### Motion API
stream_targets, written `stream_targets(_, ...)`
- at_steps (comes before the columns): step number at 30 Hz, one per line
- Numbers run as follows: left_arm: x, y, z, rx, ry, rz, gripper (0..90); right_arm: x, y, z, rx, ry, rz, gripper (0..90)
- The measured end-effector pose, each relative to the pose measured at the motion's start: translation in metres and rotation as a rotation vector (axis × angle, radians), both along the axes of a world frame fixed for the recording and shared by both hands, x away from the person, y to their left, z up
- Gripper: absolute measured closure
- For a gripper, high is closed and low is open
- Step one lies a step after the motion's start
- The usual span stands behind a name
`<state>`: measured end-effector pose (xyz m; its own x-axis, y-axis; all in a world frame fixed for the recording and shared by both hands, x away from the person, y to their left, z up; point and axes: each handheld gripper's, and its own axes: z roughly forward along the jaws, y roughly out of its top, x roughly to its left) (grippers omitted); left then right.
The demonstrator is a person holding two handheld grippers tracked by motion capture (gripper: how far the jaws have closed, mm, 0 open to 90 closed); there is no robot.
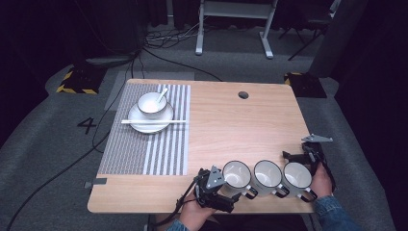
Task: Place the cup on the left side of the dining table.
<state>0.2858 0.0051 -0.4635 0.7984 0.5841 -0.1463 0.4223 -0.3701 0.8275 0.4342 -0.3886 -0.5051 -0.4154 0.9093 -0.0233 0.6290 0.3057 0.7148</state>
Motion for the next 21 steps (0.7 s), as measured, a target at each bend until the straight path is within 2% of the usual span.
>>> stream_targets(1,0.001,-0.004,-0.003,0.003,-0.029,0.018,3.4,0.000,0.000,0.000,0.001,0.001,-0.001,0.1)
stream_targets(3,0.001,-0.005,-0.004,0.003,-0.034,0.017,4.7,0.000,0.000,0.000,0.001,0.001,0.000,0.1)
stream_targets(4,0.004,-0.010,-0.008,0.017,-0.037,0.031,5.2,0.000,0.000,0.000,0.001,0.001,0.000,0.1)
stream_targets(7,0.009,-0.015,-0.012,0.012,-0.018,0.034,2.8,0.000,0.000,0.000,0.001,0.001,0.000,0.1)
stream_targets(12,0.013,-0.024,-0.021,0.041,-0.030,0.049,0.8,0.000,0.000,0.000,0.001,0.001,0.000,0.1)
stream_targets(16,0.015,-0.029,-0.026,0.037,-0.034,0.068,0.5,0.000,0.000,0.000,0.000,0.000,0.000,0.1)
stream_targets(18,0.018,-0.034,-0.029,0.035,-0.018,0.084,0.4,0.000,0.000,0.000,0.000,0.000,0.000,0.1)
stream_targets(19,0.019,-0.036,-0.030,0.019,-0.019,0.091,0.2,0.000,0.000,0.000,0.001,0.001,0.000,0.1)
stream_targets(21,0.021,-0.041,-0.032,0.037,-0.026,0.098,0.0,0.000,0.000,0.000,0.002,0.002,-0.001,0.1)
